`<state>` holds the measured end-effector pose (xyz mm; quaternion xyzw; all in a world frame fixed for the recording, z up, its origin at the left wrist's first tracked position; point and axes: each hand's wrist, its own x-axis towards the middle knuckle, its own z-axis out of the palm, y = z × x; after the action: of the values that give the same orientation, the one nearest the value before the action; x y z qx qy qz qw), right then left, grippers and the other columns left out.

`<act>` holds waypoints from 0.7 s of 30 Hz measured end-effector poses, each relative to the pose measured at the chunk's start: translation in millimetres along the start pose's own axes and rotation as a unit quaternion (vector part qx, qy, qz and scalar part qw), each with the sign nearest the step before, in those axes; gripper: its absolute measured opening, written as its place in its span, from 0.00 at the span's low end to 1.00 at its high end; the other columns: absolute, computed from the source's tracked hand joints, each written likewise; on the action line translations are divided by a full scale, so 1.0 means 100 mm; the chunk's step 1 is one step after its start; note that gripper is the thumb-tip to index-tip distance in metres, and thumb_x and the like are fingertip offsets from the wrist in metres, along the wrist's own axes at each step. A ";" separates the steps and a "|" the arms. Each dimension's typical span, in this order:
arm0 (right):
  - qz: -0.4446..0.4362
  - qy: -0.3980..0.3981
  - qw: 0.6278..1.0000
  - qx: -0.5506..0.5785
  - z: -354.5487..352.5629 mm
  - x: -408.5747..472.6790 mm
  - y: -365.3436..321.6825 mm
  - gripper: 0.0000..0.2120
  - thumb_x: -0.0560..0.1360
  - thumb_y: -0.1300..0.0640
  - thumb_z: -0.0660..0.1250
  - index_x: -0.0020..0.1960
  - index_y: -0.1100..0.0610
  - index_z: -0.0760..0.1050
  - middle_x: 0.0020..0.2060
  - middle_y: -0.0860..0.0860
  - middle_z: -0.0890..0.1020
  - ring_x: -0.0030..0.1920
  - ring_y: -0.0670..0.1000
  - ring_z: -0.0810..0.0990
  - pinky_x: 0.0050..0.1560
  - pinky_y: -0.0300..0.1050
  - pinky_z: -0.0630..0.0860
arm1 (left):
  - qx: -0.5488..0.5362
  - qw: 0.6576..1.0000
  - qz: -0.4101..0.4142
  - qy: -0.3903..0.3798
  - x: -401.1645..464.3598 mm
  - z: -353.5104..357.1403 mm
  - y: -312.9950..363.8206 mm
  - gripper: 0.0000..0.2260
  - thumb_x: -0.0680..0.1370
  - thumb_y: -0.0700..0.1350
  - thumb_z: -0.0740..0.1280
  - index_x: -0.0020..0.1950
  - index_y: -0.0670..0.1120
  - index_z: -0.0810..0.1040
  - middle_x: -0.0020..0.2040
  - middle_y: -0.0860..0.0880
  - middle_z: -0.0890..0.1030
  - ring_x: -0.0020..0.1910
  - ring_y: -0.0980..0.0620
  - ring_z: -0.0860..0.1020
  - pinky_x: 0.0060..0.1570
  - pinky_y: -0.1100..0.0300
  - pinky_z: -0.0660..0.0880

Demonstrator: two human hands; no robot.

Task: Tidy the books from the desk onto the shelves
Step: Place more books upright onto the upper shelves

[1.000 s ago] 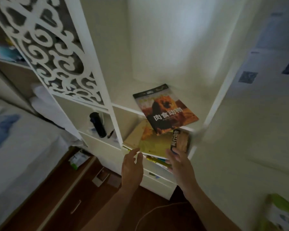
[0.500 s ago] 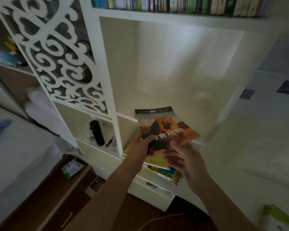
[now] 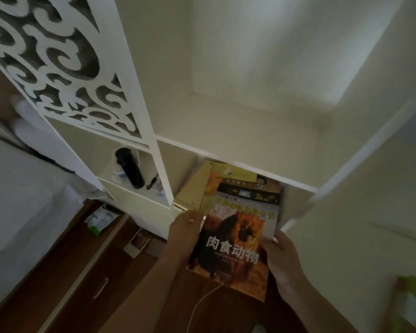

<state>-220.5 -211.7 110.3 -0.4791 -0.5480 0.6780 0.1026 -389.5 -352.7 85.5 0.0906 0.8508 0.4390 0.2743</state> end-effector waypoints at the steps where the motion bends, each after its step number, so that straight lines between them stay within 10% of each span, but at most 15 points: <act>1: -0.018 0.014 0.999 -0.024 0.01 0.16 0.03 0.11 0.84 0.58 0.59 0.59 0.51 0.79 0.50 0.53 0.86 0.47 0.54 0.87 0.46 0.54 0.83 | 0.005 1.000 0.001 0.012 0.18 0.08 0.06 0.17 0.86 0.53 0.58 0.64 0.45 0.80 0.63 0.45 0.82 0.63 0.43 0.78 0.60 0.57 0.69; 7: -0.151 0.100 0.969 -0.167 0.16 1.39 -0.03 0.15 0.83 0.56 0.57 0.68 0.49 0.71 0.46 0.51 0.83 0.46 0.52 0.83 0.40 0.41 0.78 | 0.198 0.979 0.048 0.022 0.93 0.45 0.14 0.29 0.81 0.49 0.38 0.76 0.45 0.67 0.59 0.39 0.76 0.57 0.37 0.77 0.58 0.47 0.76; 13: -0.157 0.099 0.943 -0.275 0.46 2.00 -0.10 0.01 0.77 0.55 0.68 0.47 0.52 0.77 0.38 0.47 0.83 0.38 0.48 0.84 0.36 0.45 0.81 | 0.037 0.998 -0.047 0.026 1.31 0.56 0.18 0.24 0.71 0.59 0.76 0.53 0.40 0.81 0.47 0.44 0.84 0.47 0.42 0.82 0.51 0.51 0.80; 21: -0.173 0.020 0.968 -0.182 0.39 1.49 -0.31 0.11 0.73 0.60 0.74 0.55 0.54 0.77 0.44 0.49 0.86 0.40 0.46 0.86 0.41 0.46 0.84 | -0.191 0.976 0.002 -0.100 0.84 0.33 0.14 0.06 0.83 0.49 0.66 0.59 0.52 0.73 0.57 0.46 0.84 0.54 0.47 0.85 0.52 0.51 0.83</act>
<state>-339.8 -126.4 54.2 -0.4016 -0.7345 0.5287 0.1403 -442.2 -288.5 48.6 0.0816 0.7193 0.5830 0.3689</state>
